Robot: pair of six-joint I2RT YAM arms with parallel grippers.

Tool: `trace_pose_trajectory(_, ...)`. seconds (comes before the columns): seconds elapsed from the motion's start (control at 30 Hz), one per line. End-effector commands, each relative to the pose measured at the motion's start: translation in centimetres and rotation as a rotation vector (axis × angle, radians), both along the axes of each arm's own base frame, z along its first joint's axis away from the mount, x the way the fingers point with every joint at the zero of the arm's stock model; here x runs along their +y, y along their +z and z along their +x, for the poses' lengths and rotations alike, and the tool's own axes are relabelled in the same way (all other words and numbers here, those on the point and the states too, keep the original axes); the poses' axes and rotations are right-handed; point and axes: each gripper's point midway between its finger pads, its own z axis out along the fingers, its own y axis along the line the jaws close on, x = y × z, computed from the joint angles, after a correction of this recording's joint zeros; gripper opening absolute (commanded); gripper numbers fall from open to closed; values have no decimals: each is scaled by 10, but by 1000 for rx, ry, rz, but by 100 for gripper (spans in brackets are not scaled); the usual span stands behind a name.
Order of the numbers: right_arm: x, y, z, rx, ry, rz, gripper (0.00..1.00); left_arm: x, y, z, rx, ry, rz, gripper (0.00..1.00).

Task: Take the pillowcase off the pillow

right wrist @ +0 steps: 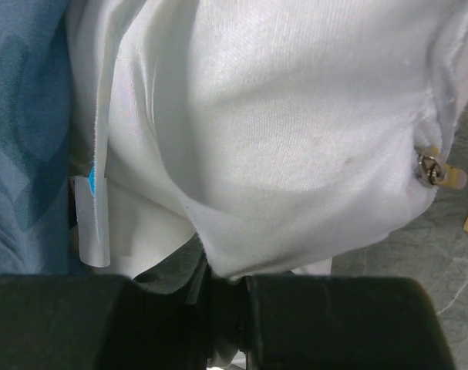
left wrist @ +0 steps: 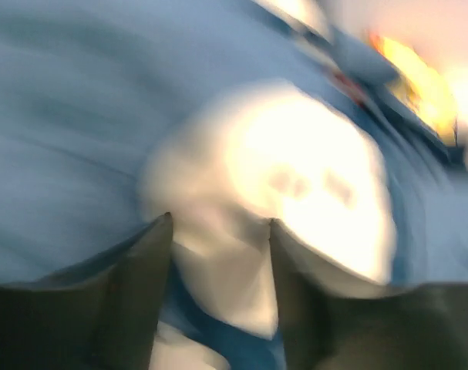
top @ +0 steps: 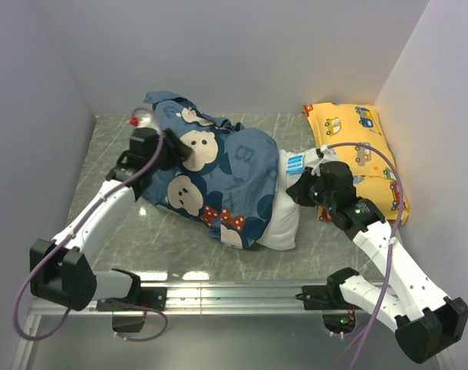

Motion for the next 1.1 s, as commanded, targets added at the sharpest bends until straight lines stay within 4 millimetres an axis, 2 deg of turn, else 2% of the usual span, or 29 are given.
trace_pose_trajectory(0.0,7,47,10,-154,34,51,0,-71,57,-35,-158,-245,23,61)
trace_pose_trajectory(0.03,6,47,11,-155,31,51,0,-79,55,-42,-151,-268,26,73)
trace_pose_trajectory(0.07,7,47,11,-153,33,55,0,-93,55,-52,-149,-309,16,77)
trace_pose_trajectory(0.17,7,47,12,-149,27,52,0,-113,58,-75,-174,-382,-16,84)
trace_pose_trajectory(0.3,8,48,16,-148,19,61,0,-131,44,-99,-159,-480,-21,89)
trace_pose_trajectory(0.5,13,52,21,-146,28,76,0,-143,30,-124,-170,-590,-59,91)
trace_pose_trajectory(0.53,13,51,22,-142,26,73,0,-147,34,-126,-194,-609,-82,92)
trace_pose_trajectory(0.57,14,51,23,-143,24,73,0,-153,29,-134,-188,-658,-106,92)
trace_pose_trajectory(0.67,15,53,26,-143,28,73,0,-168,26,-140,-193,-722,-145,92)
trace_pose_trajectory(0.83,18,54,30,-143,30,76,0,-197,38,-158,-248,-837,-222,92)
trace_pose_trajectory(0.97,20,54,31,-141,34,83,0,-211,35,-154,-242,-856,-250,91)
trace_pose_trajectory(1.07,20,55,32,-142,34,85,0,-227,30,-150,-222,-875,-241,81)
